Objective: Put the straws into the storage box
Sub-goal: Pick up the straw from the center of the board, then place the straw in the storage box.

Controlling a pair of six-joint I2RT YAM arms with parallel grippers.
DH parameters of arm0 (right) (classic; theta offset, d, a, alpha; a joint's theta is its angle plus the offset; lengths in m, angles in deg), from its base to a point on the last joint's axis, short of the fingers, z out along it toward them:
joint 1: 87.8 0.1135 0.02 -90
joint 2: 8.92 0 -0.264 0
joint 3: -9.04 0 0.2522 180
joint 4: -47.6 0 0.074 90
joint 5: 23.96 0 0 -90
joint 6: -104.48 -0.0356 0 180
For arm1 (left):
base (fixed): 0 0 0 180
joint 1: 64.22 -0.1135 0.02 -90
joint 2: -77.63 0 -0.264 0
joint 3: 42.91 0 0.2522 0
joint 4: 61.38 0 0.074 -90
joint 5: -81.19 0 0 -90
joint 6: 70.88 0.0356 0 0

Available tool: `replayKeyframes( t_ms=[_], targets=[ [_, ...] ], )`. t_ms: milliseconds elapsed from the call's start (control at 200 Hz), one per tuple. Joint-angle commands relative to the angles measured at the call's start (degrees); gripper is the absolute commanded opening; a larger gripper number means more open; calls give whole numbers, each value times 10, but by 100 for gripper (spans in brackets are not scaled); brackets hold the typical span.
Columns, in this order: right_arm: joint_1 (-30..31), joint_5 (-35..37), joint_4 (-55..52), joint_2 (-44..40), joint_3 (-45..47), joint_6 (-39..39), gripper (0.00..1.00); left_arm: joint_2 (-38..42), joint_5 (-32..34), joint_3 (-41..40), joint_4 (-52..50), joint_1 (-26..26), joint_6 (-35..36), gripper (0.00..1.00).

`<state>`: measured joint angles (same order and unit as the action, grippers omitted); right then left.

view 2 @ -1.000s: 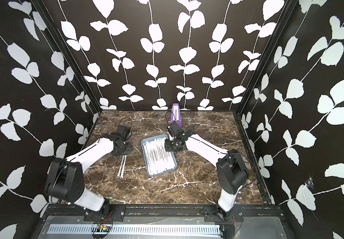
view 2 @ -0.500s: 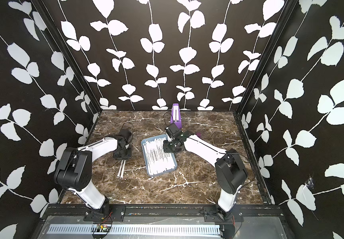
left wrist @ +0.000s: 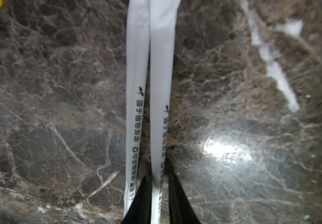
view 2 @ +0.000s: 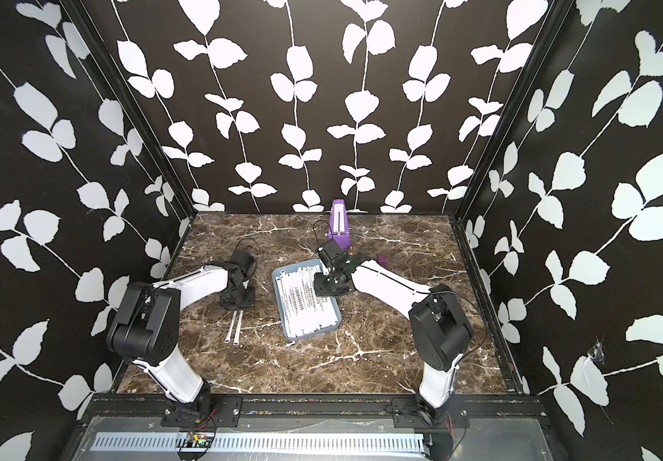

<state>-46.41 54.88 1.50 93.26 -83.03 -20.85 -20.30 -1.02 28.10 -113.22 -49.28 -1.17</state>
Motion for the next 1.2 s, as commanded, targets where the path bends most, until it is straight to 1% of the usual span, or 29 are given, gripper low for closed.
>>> replayKeyframes(
  t_ms=[0,55,180,335,490,545,560,600,650,695,725,785,825,895,1040,1195],
  targets=[
    [4,14,0,4,5,5,16,-8,-2,-8,-3,-3,8,20],
    [1,19,-5,4,4,9,16,-8,-5,-9,-2,-3,9,19],
    [-19,25,-9,0,7,15,16,1,-19,-10,-2,-3,8,12],
    [-56,30,-14,-2,16,30,16,38,-31,3,-18,-3,4,5],
    [-97,36,-20,-1,28,46,16,93,-50,30,-53,2,-13,2],
    [-110,39,-24,-1,27,52,16,125,-52,39,-58,14,-24,2],
    [-111,41,-24,-1,43,53,16,132,-53,41,-58,19,-28,3],
    [-119,43,-24,0,49,55,16,149,-54,49,-56,32,-46,2],
    [-126,44,-23,1,53,58,16,161,-58,60,-46,60,-70,2],
    [-131,45,-23,3,54,60,16,168,-62,59,-18,87,-109,2],
    [-133,48,-24,6,53,61,16,169,-66,54,8,101,-146,1],
    [-137,52,-27,13,49,64,15,165,-78,35,77,128,-198,1],
    [-137,57,-30,18,45,65,15,152,-78,30,104,142,-228,1],
    [-140,67,-40,27,36,69,15,120,-77,30,133,160,-260,0],
    [-141,70,-41,35,35,72,15,71,-52,27,153,186,-287,0],
    [-141,60,-31,34,43,68,15,61,-30,-5,173,195,-309,1]
  ],
)
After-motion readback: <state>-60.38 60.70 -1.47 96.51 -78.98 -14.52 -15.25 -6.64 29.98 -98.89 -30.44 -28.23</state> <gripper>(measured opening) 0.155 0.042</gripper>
